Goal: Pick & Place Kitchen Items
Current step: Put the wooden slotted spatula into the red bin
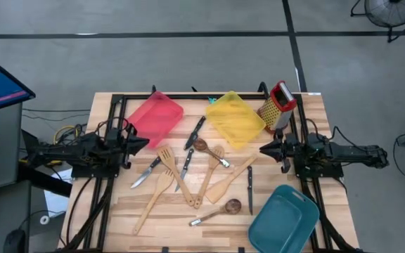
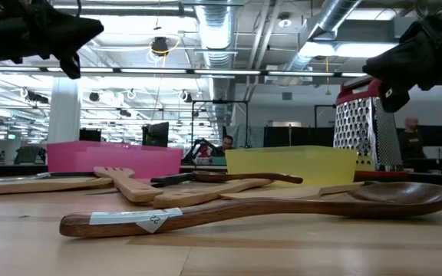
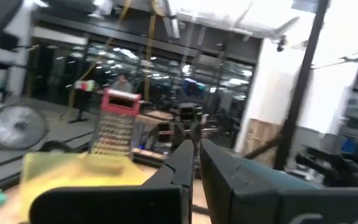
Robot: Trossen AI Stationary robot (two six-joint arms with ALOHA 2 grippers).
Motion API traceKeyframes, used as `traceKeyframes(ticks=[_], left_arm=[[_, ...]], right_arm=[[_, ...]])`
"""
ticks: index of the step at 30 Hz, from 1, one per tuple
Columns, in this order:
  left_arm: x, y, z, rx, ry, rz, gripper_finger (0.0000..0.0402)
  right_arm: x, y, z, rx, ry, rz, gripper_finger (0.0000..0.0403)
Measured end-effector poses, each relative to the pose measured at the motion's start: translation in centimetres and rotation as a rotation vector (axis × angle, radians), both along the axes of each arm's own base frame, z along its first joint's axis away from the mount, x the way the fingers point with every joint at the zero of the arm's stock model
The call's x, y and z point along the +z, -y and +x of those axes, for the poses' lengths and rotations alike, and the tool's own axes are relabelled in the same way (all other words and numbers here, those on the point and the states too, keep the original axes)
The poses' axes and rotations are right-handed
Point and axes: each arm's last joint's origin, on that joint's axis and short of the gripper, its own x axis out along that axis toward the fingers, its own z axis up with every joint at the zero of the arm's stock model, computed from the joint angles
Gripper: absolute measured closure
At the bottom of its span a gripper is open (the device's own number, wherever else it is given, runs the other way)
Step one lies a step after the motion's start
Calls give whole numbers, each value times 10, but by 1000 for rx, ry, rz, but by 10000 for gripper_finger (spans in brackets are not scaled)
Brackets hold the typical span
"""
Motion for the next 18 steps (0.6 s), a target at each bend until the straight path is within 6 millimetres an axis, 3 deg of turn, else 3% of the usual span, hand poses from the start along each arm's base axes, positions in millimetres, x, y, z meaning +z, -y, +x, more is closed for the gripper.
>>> traceKeyframes(ticks=[10,18], left_arm=[[-11,5,17,-161,-179,-58,295],[29,14,43,-346,-251,-60,229]], right_arm=[[3,0,0,-2,36,25,331],[4,0,0,-3,39,24,331]])
